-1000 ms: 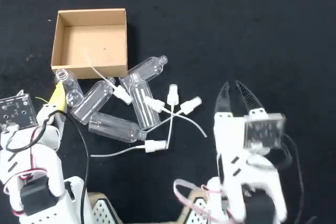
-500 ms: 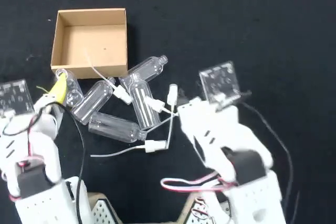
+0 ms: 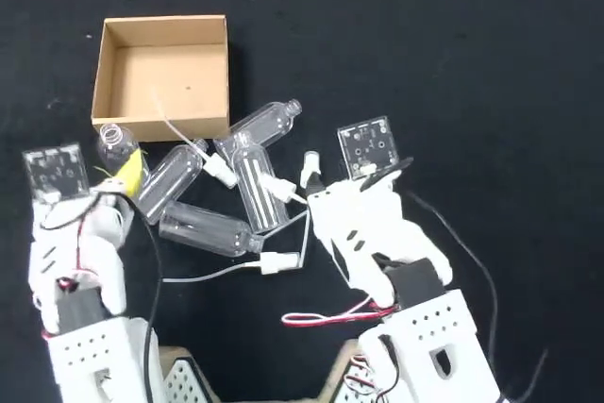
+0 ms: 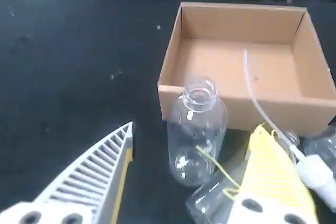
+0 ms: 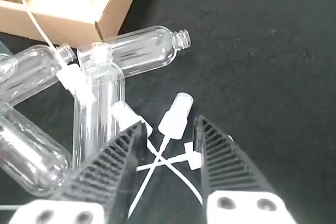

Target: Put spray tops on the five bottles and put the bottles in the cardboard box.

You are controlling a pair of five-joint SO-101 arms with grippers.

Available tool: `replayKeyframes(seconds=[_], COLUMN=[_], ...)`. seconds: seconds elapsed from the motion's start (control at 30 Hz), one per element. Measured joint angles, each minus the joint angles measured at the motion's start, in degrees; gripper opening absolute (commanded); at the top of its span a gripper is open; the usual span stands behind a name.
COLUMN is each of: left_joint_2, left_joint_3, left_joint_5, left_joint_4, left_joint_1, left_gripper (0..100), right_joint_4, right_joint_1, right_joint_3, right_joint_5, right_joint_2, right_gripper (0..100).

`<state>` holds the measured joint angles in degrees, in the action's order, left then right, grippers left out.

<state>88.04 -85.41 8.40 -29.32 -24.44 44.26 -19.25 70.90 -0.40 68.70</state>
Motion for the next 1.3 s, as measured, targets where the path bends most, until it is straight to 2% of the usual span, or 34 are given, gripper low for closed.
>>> replayKeyframes(seconds=[0.2, 0.37, 0.6, 0.77, 0.97, 1.3], left_joint_2=[13.6, 14.9, 9.2, 3.8, -2.2, -10.3], left_joint_3=[-10.1, -10.6, -11.1, -11.1, -11.1, -11.1], left_joint_5=[0.0, 0.0, -2.6, -2.8, -3.2, -3.2], left_joint_4=[0.4, 2.3, 12.0, 14.0, 22.2, 29.8], left_joint_1=[0.7, 0.6, 0.6, 1.9, 2.5, 2.6], left_gripper=[34, 34, 34, 34, 34, 34], right_joint_4=[0.0, 0.0, 0.0, 0.0, 0.0, 0.0], right_joint_1=[0.0, 0.0, 0.0, 0.0, 0.0, 0.0], right_joint_3=[0.0, 0.0, 0.0, 0.0, 0.0, 0.0], right_joint_5=[0.0, 0.0, 0.0, 0.0, 0.0, 0.0], right_joint_2=[0.0, 0.0, 0.0, 0.0, 0.0, 0.0], right_gripper=[15.5, 15.5, 15.5, 15.5, 15.5, 15.5])
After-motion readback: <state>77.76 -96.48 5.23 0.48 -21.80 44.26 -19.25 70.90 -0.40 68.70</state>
